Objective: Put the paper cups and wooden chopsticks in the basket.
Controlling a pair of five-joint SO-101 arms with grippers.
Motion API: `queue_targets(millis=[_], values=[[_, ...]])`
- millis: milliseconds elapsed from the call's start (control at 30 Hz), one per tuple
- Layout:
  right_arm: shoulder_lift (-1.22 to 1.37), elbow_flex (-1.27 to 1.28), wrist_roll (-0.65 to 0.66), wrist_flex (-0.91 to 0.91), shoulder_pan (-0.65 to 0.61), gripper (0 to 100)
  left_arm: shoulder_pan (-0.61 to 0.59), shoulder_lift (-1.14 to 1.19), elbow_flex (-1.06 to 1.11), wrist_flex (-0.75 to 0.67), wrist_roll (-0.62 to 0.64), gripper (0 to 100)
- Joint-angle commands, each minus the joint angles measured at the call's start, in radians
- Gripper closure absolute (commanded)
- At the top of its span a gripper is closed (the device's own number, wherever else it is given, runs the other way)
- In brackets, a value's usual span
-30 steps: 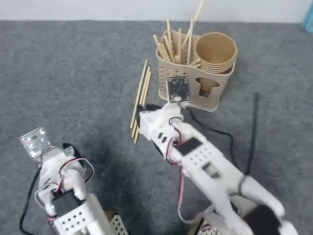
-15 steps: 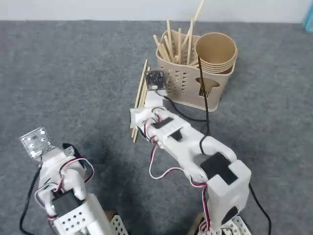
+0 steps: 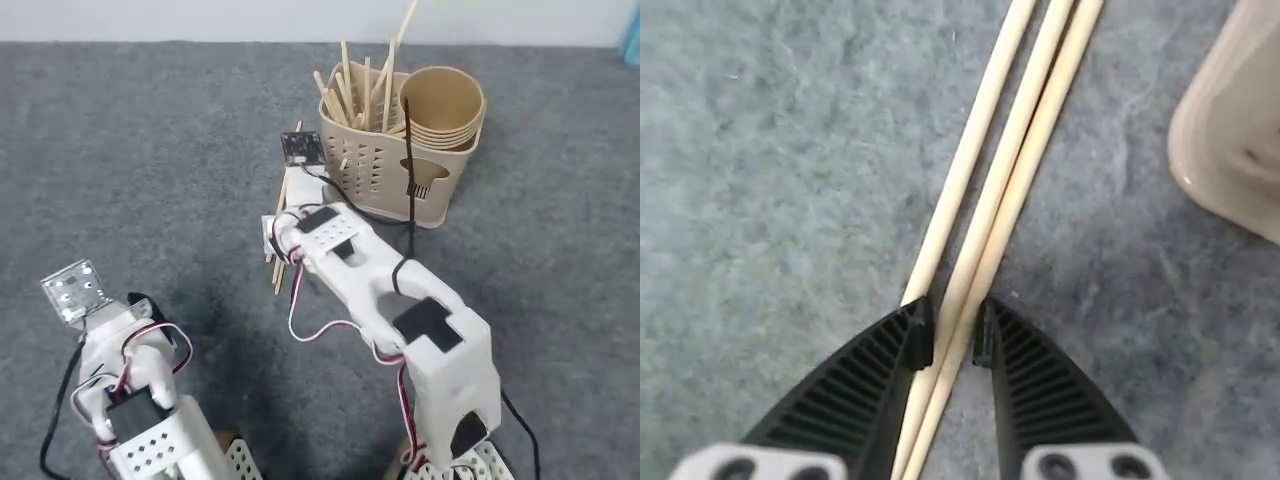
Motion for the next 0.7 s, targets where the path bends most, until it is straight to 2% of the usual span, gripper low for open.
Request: queue_targets(millis=[0,67,267,433,667], values=[[0.022,-0.114,-0.009,0.11,-0.012,94.0,0.002,-0.018,-0.005,0.0,-0.011,93],[0.038,-0.146,-0.009,0.156,-0.01,99.3,0.002,-0.018,-0.005,0.0,-0.011,93],[0.027,-0.152,-0.009,0.28,-0.008,99.1,0.002,-0.018,-0.005,0.0,-0.011,93],[-0.031,-0.152,-0.002,0.464,-0.005,99.0,0.002,-0.018,-0.005,0.0,-0.011,93],[-0.194,-0.15,0.127,0.742,0.064,99.0,0.002,-0.018,-0.005,0.0,-0.011,93]])
